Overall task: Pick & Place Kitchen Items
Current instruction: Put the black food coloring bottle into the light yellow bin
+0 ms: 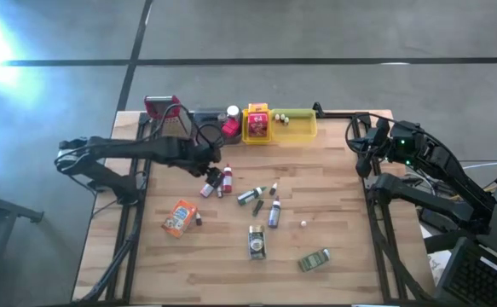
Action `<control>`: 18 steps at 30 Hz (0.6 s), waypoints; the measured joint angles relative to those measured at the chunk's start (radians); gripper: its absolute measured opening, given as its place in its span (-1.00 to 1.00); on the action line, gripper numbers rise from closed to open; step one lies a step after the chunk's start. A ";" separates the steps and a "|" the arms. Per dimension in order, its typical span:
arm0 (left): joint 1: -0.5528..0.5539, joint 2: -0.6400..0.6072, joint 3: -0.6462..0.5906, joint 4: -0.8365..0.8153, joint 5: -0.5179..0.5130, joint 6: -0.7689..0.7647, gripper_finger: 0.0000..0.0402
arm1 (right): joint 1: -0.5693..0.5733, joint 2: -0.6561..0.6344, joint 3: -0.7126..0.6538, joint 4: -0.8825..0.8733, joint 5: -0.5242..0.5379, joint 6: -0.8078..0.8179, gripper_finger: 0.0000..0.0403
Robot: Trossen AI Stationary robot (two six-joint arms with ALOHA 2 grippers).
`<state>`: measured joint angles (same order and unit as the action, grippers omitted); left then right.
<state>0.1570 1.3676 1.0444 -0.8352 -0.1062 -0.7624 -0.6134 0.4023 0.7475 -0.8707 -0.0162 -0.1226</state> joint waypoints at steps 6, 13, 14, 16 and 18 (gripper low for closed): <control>0.017 0.096 0.048 -0.006 0.000 0.018 0.34 | 0.000 0.000 0.000 0.000 0.000 0.000 -0.96; 0.024 0.222 0.148 -0.130 0.008 0.045 0.34 | 0.000 0.000 0.000 0.000 0.000 0.000 -0.96; 0.020 0.230 0.162 -0.159 0.009 0.032 0.34 | 0.000 0.000 0.000 0.000 0.000 0.000 -0.96; 0.009 0.234 0.185 -0.197 0.008 0.003 0.34 | 0.000 0.000 0.000 0.000 0.000 0.000 -0.96; 0.001 0.230 0.195 -0.209 0.009 -0.023 0.34 | 0.000 0.000 0.000 0.000 0.000 0.000 -0.96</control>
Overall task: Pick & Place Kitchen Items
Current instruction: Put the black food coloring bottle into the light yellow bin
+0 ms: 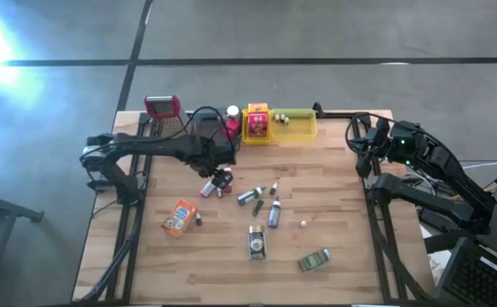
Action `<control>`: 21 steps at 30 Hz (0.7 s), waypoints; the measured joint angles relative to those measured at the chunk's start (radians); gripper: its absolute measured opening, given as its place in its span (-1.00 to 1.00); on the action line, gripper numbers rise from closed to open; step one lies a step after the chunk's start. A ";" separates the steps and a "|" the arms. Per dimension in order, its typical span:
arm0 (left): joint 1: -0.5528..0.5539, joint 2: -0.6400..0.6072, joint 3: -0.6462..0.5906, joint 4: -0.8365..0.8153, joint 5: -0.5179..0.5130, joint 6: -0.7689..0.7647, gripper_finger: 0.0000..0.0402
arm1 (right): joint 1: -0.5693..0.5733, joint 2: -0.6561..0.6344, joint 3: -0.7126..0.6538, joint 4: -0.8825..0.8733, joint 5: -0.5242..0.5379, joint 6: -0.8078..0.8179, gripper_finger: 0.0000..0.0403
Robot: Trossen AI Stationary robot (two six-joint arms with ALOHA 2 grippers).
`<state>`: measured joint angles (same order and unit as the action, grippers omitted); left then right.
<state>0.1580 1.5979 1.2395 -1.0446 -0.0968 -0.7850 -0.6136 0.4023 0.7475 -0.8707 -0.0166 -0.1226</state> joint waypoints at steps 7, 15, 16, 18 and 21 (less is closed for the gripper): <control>-0.057 -0.030 0.000 -0.050 0.038 -0.008 0.34 | 0.000 0.000 0.000 0.000 0.000 0.000 -0.96; -0.239 -0.072 -0.001 -0.056 0.039 -0.314 0.34 | 0.000 0.000 0.000 0.000 0.000 0.000 -0.96; -0.269 -0.078 -0.001 -0.056 0.039 -0.348 0.34 | 0.000 0.000 0.000 0.000 0.000 0.000 -0.96; -0.330 -0.085 -0.001 -0.055 0.038 -0.422 0.34 | 0.000 0.000 0.000 0.000 0.000 0.000 -0.96; -0.422 -0.086 -0.001 -0.051 0.028 -0.585 0.34 | 0.000 0.000 0.000 0.000 0.000 0.000 -0.96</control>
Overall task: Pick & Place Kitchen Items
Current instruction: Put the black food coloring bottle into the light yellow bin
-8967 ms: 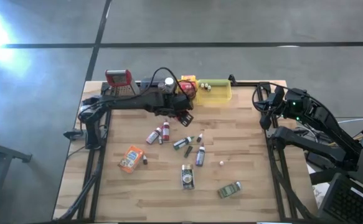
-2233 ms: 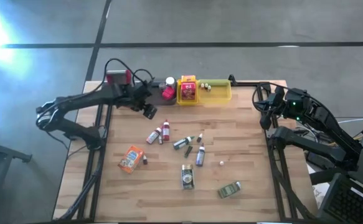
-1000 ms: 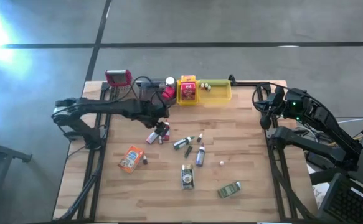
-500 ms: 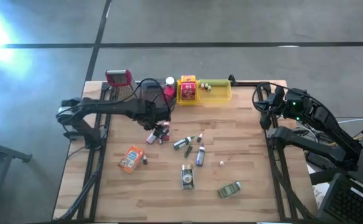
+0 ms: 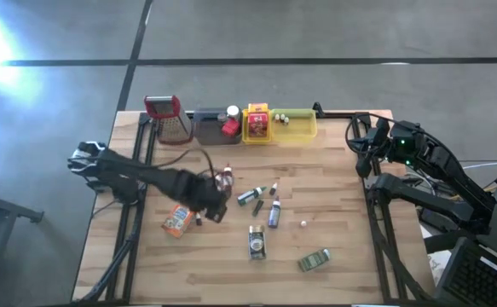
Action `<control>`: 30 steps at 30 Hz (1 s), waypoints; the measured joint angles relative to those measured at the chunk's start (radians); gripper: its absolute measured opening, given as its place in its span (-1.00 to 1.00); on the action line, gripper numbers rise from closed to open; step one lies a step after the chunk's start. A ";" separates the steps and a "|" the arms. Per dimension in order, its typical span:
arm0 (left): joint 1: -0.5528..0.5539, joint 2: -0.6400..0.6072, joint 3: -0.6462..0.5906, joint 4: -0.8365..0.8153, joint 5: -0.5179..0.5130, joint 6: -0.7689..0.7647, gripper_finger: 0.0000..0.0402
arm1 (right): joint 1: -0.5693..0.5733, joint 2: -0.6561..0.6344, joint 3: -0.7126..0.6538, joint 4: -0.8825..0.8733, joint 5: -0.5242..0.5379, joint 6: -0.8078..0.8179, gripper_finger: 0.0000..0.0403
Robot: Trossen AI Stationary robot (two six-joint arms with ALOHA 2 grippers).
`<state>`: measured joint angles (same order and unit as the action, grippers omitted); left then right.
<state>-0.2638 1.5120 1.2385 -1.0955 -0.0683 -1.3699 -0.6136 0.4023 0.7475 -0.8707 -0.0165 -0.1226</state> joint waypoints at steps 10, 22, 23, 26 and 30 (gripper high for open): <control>-0.186 0.010 0.000 0.023 -0.247 -0.521 0.34 | 0.000 0.000 0.000 0.000 0.000 0.000 -0.96; -0.189 0.132 -0.001 0.059 -0.162 -0.685 0.34 | 0.000 0.000 0.000 0.000 0.000 0.000 -0.96; -0.189 0.137 -0.001 0.055 -0.155 -0.706 0.33 | 0.000 0.000 0.000 0.000 0.000 0.000 -0.96; -0.184 0.147 -0.001 0.053 -0.145 -0.762 0.30 | 0.000 0.000 0.000 0.000 0.000 0.000 -0.96; -0.176 0.157 -0.002 0.049 -0.127 -0.803 0.25 | 0.000 0.000 0.000 0.000 0.000 0.000 -0.96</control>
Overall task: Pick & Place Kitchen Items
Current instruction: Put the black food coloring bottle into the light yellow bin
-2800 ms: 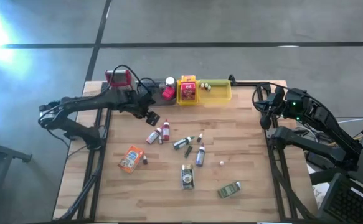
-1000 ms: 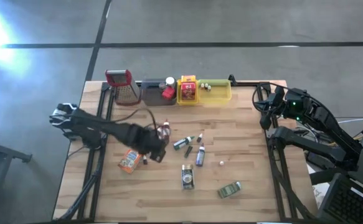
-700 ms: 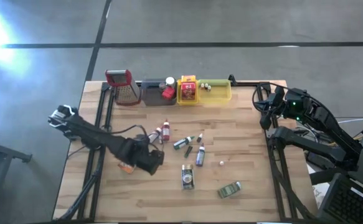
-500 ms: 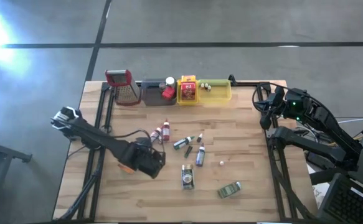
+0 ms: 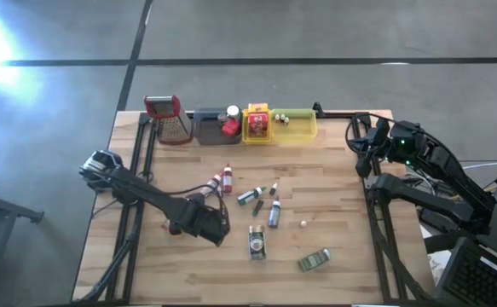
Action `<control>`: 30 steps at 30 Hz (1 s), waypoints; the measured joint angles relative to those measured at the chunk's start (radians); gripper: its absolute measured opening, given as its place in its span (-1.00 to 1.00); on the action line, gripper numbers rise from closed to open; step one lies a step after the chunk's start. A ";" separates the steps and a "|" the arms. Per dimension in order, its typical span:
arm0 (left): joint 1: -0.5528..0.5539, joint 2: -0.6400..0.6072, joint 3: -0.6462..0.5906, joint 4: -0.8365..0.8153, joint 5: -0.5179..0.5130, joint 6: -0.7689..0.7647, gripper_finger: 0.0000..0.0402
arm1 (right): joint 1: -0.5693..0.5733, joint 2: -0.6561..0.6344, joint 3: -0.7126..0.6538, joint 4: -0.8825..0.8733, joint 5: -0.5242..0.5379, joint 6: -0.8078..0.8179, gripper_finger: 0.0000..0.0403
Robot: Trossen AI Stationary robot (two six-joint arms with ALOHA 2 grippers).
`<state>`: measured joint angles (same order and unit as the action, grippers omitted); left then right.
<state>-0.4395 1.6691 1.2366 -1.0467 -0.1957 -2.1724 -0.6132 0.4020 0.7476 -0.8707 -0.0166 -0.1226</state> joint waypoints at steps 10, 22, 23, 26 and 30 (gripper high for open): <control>0.016 0.023 -0.017 -0.005 0.084 -0.046 0.15 | 0.000 0.000 0.000 0.000 0.000 0.000 -0.96; 0.094 0.011 -0.124 0.078 0.207 0.044 0.14 | 0.000 0.000 0.000 0.000 0.000 0.000 -0.96; 0.106 0.011 -0.134 0.088 0.211 0.061 0.14 | 0.000 0.000 0.000 0.000 0.000 0.000 -0.96; 0.139 0.011 -0.164 0.113 0.241 0.107 0.14 | 0.000 0.000 0.000 0.000 0.000 0.000 -0.96; 0.162 0.011 -0.196 0.132 0.290 0.134 0.14 | 0.000 0.000 0.000 0.000 0.000 0.000 -0.96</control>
<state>-0.2778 1.6802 1.0410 -0.9144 0.0939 -2.0384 -0.6135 0.4021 0.7475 -0.8709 -0.0166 -0.1226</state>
